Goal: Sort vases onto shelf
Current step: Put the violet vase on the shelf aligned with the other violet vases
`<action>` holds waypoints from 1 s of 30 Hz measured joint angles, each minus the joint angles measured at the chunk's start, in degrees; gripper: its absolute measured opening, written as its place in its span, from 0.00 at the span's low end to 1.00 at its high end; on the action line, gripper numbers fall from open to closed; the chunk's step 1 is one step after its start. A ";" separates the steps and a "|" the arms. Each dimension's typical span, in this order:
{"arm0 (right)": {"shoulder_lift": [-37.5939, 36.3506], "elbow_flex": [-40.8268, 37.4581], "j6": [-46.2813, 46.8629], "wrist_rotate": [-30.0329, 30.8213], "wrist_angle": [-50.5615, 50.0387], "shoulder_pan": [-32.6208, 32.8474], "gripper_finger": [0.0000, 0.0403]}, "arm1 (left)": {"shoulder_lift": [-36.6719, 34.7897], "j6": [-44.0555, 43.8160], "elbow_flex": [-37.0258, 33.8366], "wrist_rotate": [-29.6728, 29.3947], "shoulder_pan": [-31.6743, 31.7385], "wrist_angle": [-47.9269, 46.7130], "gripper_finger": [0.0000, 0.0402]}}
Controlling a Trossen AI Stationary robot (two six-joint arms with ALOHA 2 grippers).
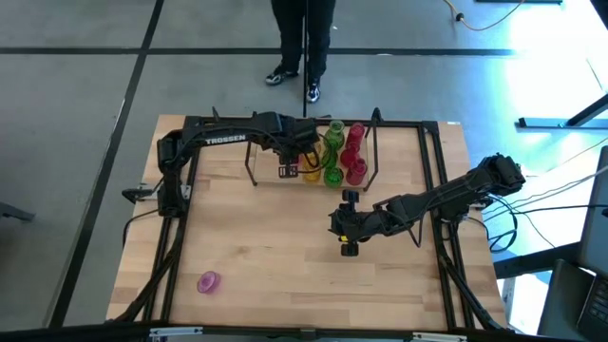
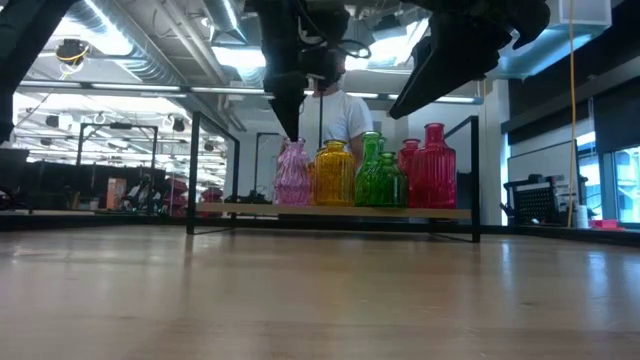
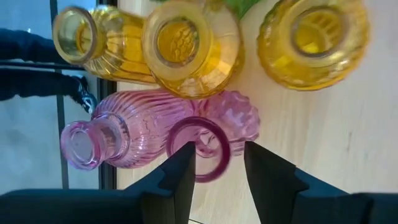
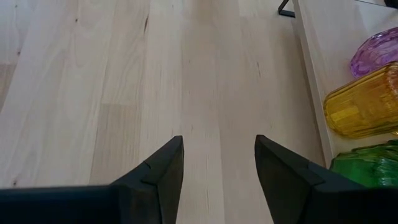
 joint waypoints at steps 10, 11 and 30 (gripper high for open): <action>0.02 0.00 0.02 -0.14 0.07 0.00 0.44 | -6.69 -1.68 -0.02 0.90 -3.31 -2.10 0.33; 0.02 0.00 0.02 -0.14 0.09 0.00 0.44 | -7.64 -1.96 -0.02 1.09 -3.86 -2.71 0.33; 0.04 -0.02 0.02 -0.58 0.36 0.00 0.44 | -24.38 -30.89 -0.02 3.31 -31.39 -17.47 0.33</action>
